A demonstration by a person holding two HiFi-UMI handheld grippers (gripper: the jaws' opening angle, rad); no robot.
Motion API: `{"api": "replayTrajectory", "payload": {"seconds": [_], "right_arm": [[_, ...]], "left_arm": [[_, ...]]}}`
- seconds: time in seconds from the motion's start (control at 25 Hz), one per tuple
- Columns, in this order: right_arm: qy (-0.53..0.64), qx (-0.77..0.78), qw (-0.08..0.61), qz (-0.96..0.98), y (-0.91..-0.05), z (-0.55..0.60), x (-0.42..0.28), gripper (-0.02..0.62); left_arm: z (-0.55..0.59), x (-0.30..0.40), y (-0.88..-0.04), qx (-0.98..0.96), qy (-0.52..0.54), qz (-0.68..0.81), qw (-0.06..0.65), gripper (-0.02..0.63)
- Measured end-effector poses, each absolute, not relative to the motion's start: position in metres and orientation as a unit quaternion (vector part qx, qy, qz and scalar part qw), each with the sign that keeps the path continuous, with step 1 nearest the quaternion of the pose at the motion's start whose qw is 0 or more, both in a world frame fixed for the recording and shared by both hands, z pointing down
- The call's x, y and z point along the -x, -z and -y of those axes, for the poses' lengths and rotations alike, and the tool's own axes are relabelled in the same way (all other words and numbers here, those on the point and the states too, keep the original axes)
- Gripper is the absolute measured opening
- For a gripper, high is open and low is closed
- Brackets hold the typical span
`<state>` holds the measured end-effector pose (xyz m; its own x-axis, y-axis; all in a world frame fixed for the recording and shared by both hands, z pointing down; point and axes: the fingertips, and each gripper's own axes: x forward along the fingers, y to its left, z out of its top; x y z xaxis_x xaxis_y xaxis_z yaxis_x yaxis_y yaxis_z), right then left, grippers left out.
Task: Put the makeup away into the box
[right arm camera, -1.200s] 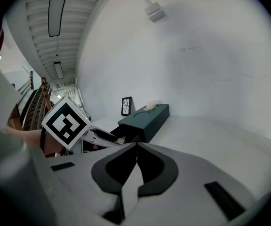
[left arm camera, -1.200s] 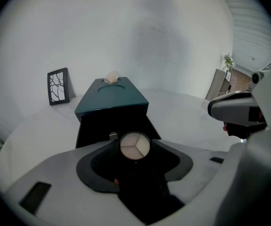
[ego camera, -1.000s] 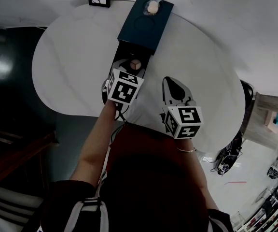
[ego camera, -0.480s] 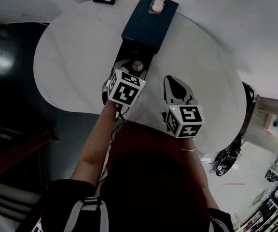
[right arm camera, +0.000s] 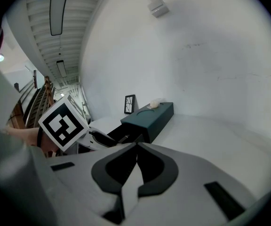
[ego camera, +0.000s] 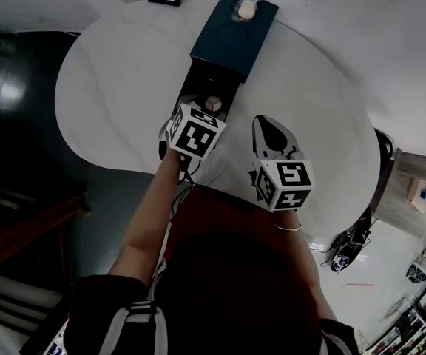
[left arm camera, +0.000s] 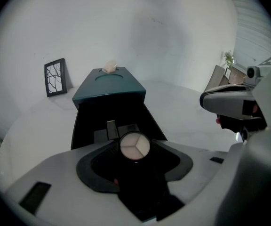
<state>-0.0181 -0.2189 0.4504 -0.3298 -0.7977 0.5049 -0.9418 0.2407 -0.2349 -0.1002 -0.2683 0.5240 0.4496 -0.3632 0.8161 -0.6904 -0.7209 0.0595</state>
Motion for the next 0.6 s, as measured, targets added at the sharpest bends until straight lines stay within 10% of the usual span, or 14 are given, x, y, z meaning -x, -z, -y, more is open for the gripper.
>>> {"api": "replayTrajectory", "payload": {"seconds": [0.6], "right_arm": [[-0.257,-0.560,0.141,0.775,-0.451,0.219,0.013,0.015]], "left_arm": [[0.269,0.103,-0.536,-0.808,-0.454,0.324,0.190,0.233]]}}
